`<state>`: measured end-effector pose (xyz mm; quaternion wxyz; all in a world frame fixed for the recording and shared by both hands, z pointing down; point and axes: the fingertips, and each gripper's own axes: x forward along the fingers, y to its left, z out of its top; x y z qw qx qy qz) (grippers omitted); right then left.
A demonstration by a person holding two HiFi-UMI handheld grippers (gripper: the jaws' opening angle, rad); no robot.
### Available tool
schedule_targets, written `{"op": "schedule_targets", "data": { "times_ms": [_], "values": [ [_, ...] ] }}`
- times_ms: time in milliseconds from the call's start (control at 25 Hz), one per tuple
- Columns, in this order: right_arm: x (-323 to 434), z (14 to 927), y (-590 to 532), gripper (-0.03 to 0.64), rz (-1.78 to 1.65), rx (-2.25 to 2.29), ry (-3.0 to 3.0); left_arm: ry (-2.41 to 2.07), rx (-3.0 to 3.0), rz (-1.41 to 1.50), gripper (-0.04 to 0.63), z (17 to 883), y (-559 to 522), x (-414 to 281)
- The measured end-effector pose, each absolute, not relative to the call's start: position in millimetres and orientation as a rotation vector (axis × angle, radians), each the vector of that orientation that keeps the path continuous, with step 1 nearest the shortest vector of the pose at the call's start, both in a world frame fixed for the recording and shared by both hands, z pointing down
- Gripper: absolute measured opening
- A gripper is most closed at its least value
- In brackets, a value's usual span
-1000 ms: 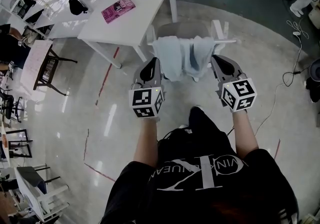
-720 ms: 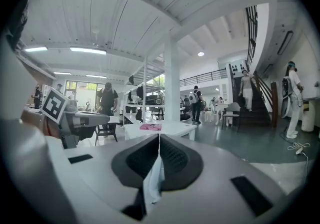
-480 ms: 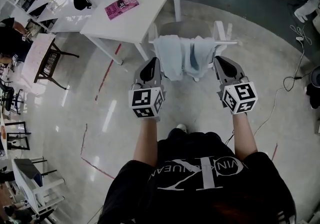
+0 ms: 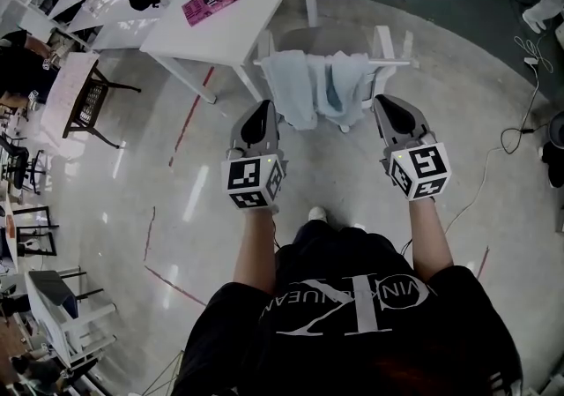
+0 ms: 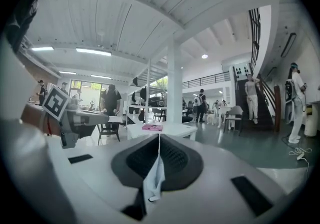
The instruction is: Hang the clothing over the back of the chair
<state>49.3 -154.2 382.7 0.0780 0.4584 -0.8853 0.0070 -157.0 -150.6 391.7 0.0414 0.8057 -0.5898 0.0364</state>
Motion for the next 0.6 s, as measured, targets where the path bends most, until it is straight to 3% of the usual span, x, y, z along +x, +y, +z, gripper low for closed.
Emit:
{"op": "schedule_targets", "data": {
  "times_ms": [600],
  "values": [
    [63,389,-122,0.017,0.023,1.301,-2.698,-1.875,2.416,0.064,0.011,393,-109,-145]
  ]
}}
